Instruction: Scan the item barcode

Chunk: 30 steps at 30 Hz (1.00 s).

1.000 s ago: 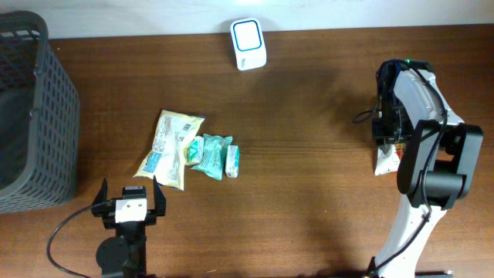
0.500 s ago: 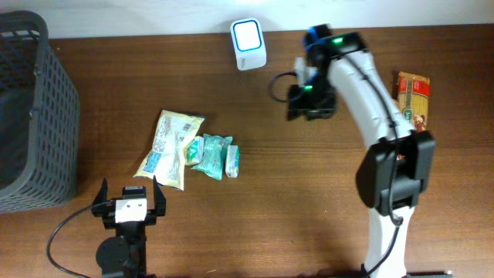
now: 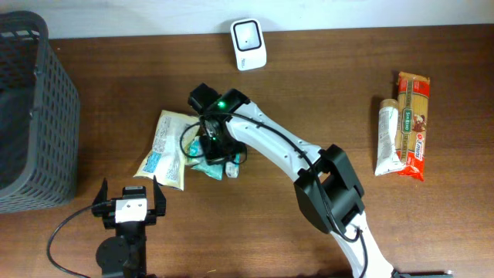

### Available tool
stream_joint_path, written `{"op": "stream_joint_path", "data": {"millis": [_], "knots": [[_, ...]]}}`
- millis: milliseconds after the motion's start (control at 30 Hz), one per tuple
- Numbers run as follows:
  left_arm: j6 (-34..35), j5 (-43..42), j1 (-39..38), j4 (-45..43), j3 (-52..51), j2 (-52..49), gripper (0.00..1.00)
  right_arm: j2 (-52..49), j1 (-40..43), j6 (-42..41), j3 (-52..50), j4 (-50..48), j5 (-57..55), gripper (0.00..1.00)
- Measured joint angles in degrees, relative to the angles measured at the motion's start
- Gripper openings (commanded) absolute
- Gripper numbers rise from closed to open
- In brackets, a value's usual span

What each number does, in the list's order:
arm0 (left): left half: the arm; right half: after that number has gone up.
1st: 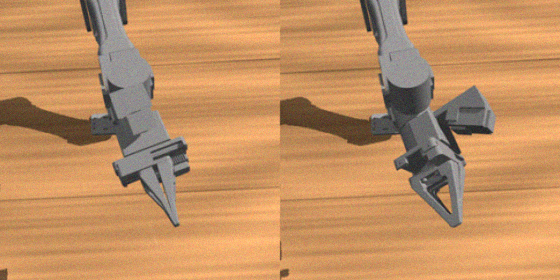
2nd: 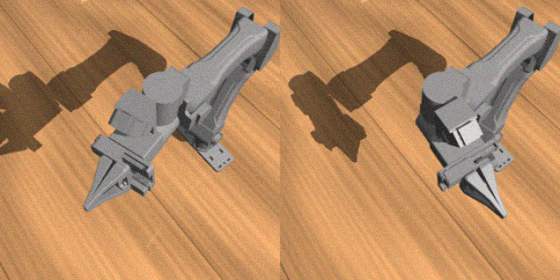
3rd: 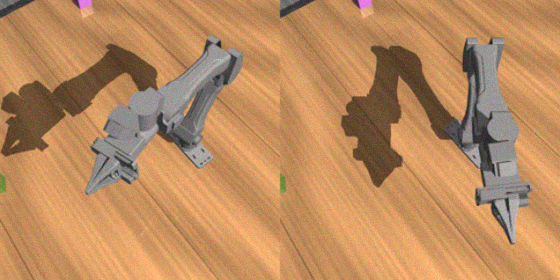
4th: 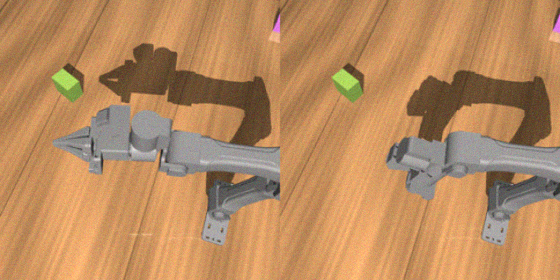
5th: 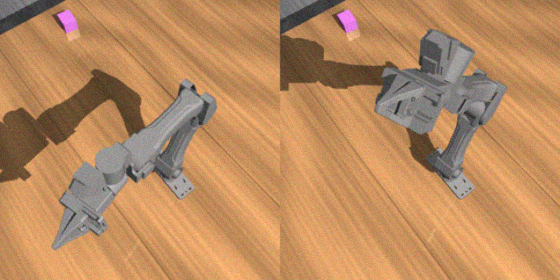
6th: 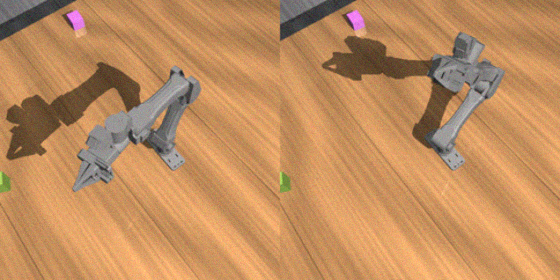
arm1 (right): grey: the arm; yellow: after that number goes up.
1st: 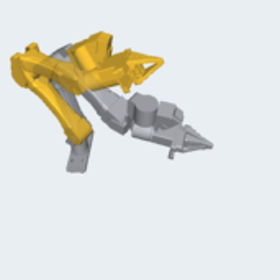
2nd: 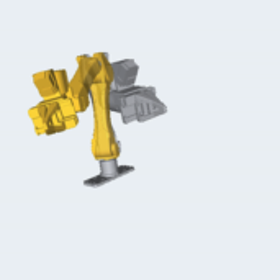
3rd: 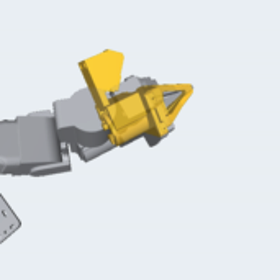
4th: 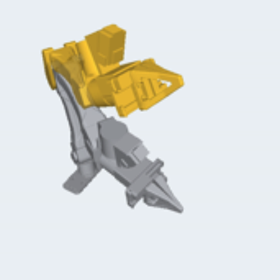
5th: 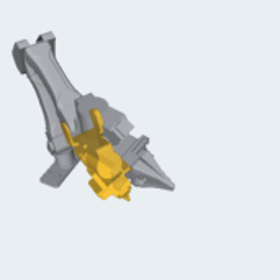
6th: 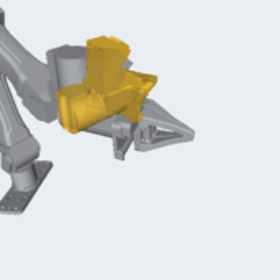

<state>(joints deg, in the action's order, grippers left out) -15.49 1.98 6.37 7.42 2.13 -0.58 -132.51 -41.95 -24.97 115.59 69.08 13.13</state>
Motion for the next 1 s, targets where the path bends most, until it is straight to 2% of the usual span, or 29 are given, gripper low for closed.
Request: {"op": "stream_joint_path", "data": {"millis": [233,267,300,433,567,767,933,1000], "knots": [[0.0,0.0,0.0,0.0,0.0,0.0,0.99,0.0,7.4,1.7,-0.7,7.9,-5.8,0.04],[0.0,0.0,0.0,0.0,0.0,0.0,0.99,0.0,9.7,3.3,-0.7,9.2,-5.4,0.1],[0.0,0.0,0.0,0.0,0.0,0.0,0.99,0.0,11.3,4.5,-0.7,9.6,-4.6,0.22],[0.0,0.0,0.0,0.0,0.0,0.0,0.99,0.0,17.5,11.6,-0.7,11.7,4.8,0.29],[0.0,0.0,0.0,0.0,0.0,0.0,0.99,0.0,13.6,15.6,-0.8,8.5,11.3,0.28],[0.0,0.0,0.0,0.0,0.0,0.0,0.99,-0.7,3.7,11.6,-0.8,4.3,10.4,0.27],[0.0,0.0,0.0,0.0,0.0,0.0,0.99,-3.4,3.1,8.9,-2.7,4.4,6.2,0.27],[0.0,0.0,0.0,0.0,0.0,0.0,0.99,-3.6,3.1,8.5,-4.1,4.6,4.3,0.22]]}}
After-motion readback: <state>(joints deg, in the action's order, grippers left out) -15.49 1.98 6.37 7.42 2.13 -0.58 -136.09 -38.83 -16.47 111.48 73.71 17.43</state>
